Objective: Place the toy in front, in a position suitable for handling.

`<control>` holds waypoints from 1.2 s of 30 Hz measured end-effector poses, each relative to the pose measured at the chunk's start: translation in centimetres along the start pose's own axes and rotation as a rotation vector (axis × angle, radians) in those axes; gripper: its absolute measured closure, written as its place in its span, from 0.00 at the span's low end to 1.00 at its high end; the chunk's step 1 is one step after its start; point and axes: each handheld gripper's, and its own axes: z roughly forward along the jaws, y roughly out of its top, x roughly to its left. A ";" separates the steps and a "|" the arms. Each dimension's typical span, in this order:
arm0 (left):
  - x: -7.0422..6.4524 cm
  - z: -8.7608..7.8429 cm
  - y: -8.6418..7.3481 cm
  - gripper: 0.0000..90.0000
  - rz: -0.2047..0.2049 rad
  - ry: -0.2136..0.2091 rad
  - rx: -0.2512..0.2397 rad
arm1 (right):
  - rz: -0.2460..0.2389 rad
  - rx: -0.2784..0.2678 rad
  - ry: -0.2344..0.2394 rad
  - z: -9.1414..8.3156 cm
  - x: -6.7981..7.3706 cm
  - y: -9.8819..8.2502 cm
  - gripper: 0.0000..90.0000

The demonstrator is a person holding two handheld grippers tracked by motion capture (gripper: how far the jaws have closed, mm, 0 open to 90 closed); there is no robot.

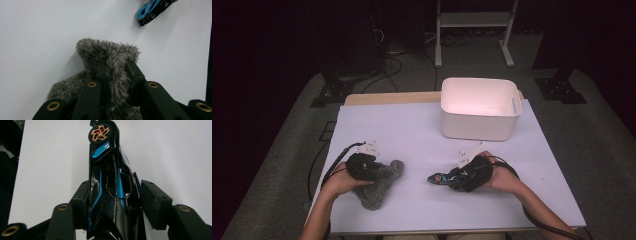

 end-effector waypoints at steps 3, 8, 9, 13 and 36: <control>-0.6 0.8 -0.2 0.80 0.008 -0.012 0.002 | 0.018 -0.012 0.003 -0.4 0.5 -0.2 0.43; -1.5 1.7 -0.3 0.75 0.022 -0.015 0.004 | 0.035 -0.004 0.019 -0.4 1.4 -0.7 0.35; -1.5 1.8 -0.3 0.74 0.024 -0.021 0.005 | 0.035 -0.001 0.019 -0.2 1.6 -0.9 0.34; -1.9 2.0 -0.3 0.72 0.032 -0.022 0.004 | 0.019 0.001 -0.004 0.1 2.4 -1.0 0.31; -3.1 1.6 -0.7 0.46 0.015 0.012 -0.076 | 0.035 0.010 0.030 0.5 2.9 -1.5 0.24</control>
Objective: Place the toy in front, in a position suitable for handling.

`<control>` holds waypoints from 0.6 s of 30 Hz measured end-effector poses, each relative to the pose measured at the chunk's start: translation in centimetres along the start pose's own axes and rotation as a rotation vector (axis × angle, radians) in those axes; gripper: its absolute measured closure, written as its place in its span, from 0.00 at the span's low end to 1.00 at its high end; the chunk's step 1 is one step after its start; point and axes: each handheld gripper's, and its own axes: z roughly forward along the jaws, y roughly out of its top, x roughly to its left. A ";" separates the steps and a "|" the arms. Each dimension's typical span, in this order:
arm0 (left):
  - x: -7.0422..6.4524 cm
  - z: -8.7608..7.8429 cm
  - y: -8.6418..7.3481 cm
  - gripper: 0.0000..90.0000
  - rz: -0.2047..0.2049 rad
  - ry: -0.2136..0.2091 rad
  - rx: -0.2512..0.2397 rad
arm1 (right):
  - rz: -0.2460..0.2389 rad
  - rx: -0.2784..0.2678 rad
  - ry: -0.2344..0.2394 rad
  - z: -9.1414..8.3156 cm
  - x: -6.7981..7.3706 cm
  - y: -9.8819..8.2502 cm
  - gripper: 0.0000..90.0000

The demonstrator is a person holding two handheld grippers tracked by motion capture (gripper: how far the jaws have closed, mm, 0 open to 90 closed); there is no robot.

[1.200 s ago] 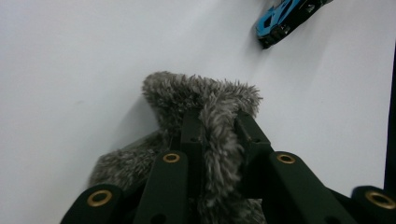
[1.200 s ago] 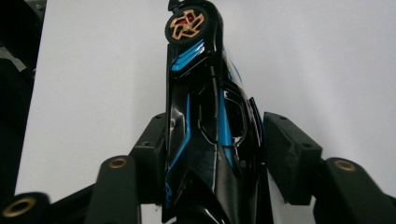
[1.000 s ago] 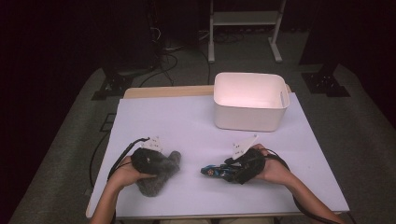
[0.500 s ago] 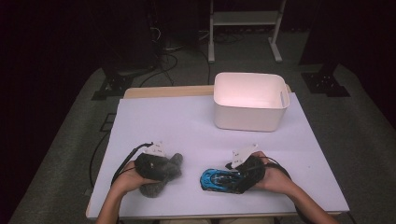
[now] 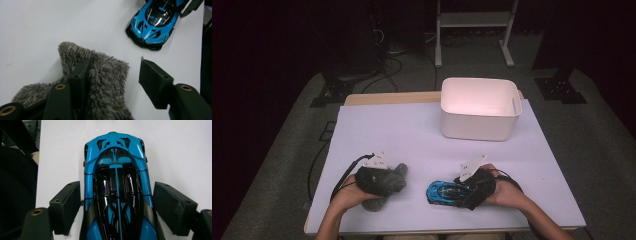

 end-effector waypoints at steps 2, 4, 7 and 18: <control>-0.1 -0.1 0.0 0.44 0.003 0.005 -0.005 | 0.002 -0.005 0.006 -0.2 0.0 0.1 0.24; -0.1 -0.3 0.1 0.42 0.005 0.014 -0.018 | 0.009 -0.012 0.014 -0.4 -0.1 0.1 0.24; -0.2 -0.5 0.1 0.37 -0.002 0.019 -0.033 | 0.014 -0.032 0.019 -0.9 -0.3 0.3 0.24; -0.2 -0.9 0.3 0.24 -0.021 0.040 -0.061 | 0.055 -0.049 -0.015 -3.6 -1.4 0.5 0.23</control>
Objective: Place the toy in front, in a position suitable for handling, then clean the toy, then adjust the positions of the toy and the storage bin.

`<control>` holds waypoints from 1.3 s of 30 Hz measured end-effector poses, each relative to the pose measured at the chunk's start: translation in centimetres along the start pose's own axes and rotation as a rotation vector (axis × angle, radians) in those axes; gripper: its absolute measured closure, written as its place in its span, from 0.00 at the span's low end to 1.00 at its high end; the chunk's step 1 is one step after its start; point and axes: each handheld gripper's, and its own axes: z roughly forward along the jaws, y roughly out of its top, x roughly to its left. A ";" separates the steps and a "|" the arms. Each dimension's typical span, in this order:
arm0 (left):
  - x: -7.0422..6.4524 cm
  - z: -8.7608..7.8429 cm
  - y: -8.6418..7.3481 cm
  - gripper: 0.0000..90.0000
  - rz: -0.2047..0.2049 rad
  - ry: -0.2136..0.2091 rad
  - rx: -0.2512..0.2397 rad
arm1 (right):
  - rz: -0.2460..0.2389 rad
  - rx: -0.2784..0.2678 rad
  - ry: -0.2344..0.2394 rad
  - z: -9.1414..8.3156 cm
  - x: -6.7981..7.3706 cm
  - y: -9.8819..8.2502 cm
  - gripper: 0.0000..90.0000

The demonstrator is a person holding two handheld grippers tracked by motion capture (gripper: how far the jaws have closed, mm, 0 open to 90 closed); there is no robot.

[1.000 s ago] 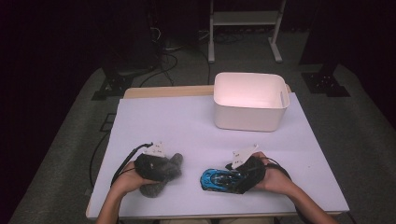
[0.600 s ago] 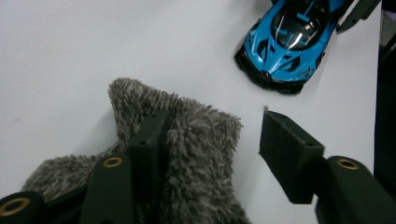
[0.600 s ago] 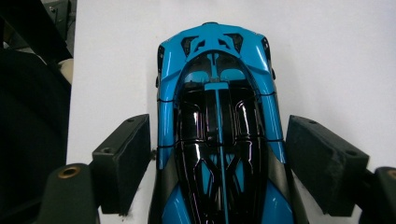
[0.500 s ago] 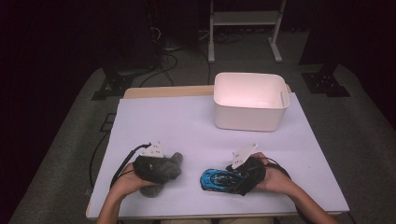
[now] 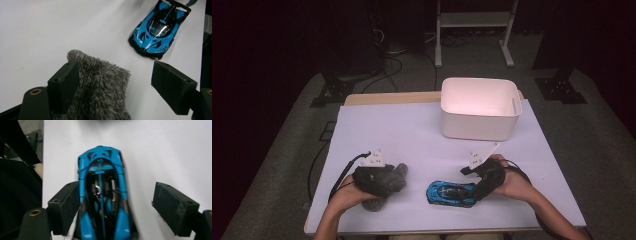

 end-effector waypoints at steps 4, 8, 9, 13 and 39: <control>0.1 -0.2 0.0 0.21 0.000 0.000 -0.006 | 0.008 -0.004 -0.015 -1.1 -1.1 0.1 0.23; 0.4 -0.3 -0.2 0.20 -0.013 0.005 -0.012 | 0.014 -0.016 -0.024 -2.3 -2.2 0.5 0.24; 0.4 -0.3 -0.2 0.20 -0.014 0.007 -0.014 | 0.011 -0.016 -0.029 -2.5 -2.5 0.6 0.24; 0.5 -0.5 -0.2 0.20 -0.014 0.012 -0.018 | 0.023 -0.018 -0.043 -3.2 -3.6 0.9 0.24; 0.3 -0.8 0.5 0.18 0.014 0.000 -0.034 | -0.033 -0.048 -0.023 -5.2 -4.9 3.3 0.28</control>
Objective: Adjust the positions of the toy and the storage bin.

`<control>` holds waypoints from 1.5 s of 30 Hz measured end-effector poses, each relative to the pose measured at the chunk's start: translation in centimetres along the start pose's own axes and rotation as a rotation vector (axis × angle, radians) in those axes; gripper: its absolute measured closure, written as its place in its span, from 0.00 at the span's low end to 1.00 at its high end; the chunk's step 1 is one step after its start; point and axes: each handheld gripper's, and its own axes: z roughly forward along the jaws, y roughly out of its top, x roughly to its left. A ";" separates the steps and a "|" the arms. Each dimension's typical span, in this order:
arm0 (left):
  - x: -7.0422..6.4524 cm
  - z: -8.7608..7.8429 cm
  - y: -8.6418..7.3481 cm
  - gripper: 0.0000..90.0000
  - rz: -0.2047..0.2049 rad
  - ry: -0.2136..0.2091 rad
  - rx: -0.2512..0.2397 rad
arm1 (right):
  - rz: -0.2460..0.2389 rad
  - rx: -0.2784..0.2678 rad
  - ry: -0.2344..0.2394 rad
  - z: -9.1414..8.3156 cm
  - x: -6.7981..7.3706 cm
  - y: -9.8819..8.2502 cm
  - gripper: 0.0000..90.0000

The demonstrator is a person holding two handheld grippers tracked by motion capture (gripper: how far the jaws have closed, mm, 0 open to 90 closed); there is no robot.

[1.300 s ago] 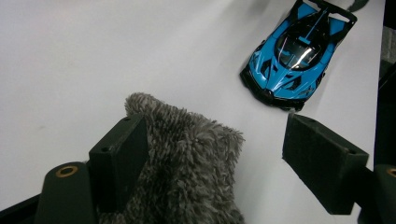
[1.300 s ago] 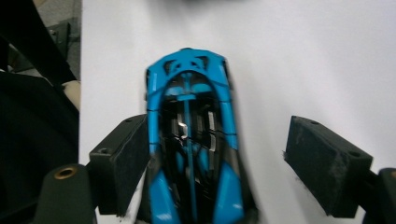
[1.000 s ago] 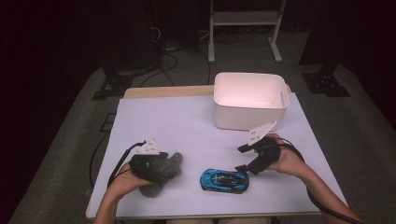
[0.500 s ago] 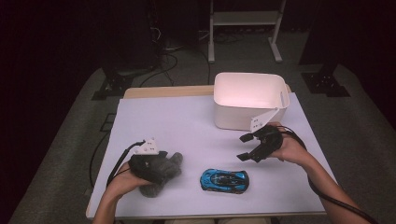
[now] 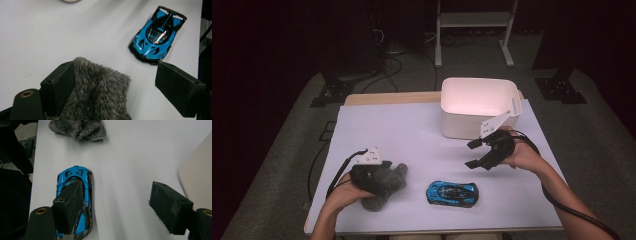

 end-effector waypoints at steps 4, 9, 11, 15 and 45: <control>0.1 0.1 0.0 0.18 0.007 -0.005 0.003 | 0.002 -0.001 -0.001 -0.8 -0.3 0.5 0.28; 0.1 0.1 -0.1 0.18 0.000 -0.004 -0.004 | -0.006 -0.003 -0.009 -1.8 -0.6 1.4 0.28; 0.1 0.0 -0.1 0.18 0.001 -0.002 -0.004 | -0.013 -0.004 -0.017 -2.3 -0.8 1.8 0.28; 0.2 -0.1 0.0 0.18 0.003 -0.004 -0.009 | -0.027 -0.009 -0.031 -2.9 -1.0 2.5 0.28; 0.8 -0.3 0.1 0.16 -0.008 -0.008 -0.011 | 0.000 0.081 -0.111 -4.4 -9.6 4.7 0.40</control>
